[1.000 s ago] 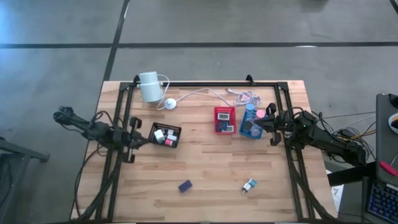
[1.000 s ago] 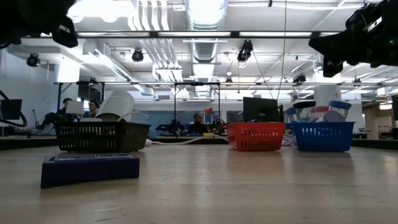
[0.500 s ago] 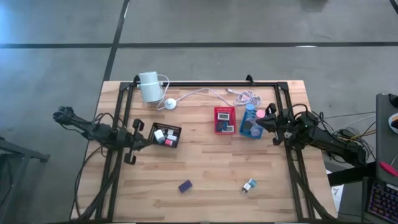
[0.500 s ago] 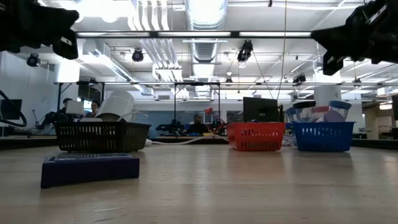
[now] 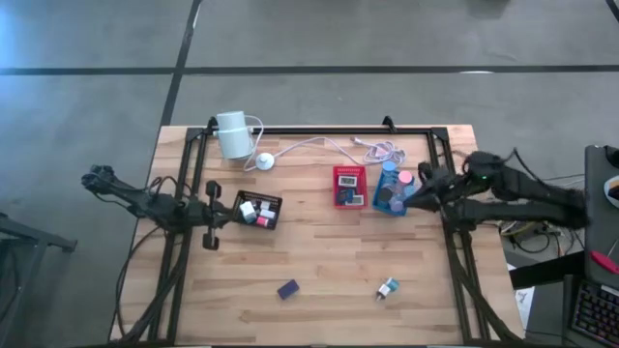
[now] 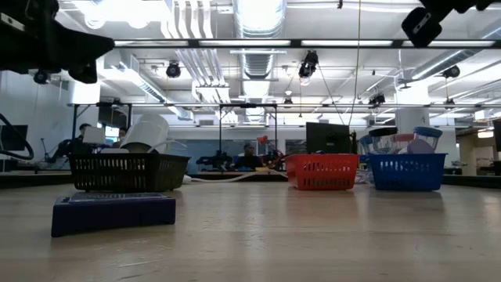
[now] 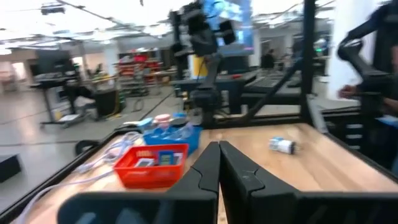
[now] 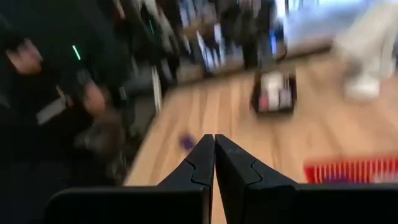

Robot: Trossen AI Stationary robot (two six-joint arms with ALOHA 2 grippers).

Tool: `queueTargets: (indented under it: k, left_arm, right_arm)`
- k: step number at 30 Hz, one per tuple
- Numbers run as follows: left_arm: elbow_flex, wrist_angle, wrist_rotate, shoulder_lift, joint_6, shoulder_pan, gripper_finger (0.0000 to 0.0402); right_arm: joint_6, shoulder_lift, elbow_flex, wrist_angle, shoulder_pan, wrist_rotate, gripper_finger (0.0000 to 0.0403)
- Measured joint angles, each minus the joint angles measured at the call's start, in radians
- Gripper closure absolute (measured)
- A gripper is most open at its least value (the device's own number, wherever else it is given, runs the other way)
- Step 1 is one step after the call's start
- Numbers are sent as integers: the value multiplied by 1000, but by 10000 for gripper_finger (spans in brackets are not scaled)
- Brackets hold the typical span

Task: Pick & Place Office items
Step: Put the light blue digital clock into the black bin

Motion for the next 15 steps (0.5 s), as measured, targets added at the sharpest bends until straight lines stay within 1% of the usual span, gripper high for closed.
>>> queueTargets:
  k: [2, 6, 8, 12, 15]
  left_arm:
    - [0, 1, -31, 0, -1, 0, 395]
    - [0, 7, -48, 0, -9, 0, 394]
    - [0, 12, -48, -1, -4, 0, 392]
    - [0, 53, -49, -1, 57, 0, 391]
    - [0, 94, -49, -1, 108, 0, 393]
  right_arm:
    - [-6, 79, 77, -131, 82, 74, 392]
    - [60, 213, 172, -289, 259, 223, 392]
    - [112, 280, 192, -320, 352, 266, 392]
    - [234, 403, 198, -333, 532, 332, 392]
    - [348, 496, 196, -335, 651, 358, 392]
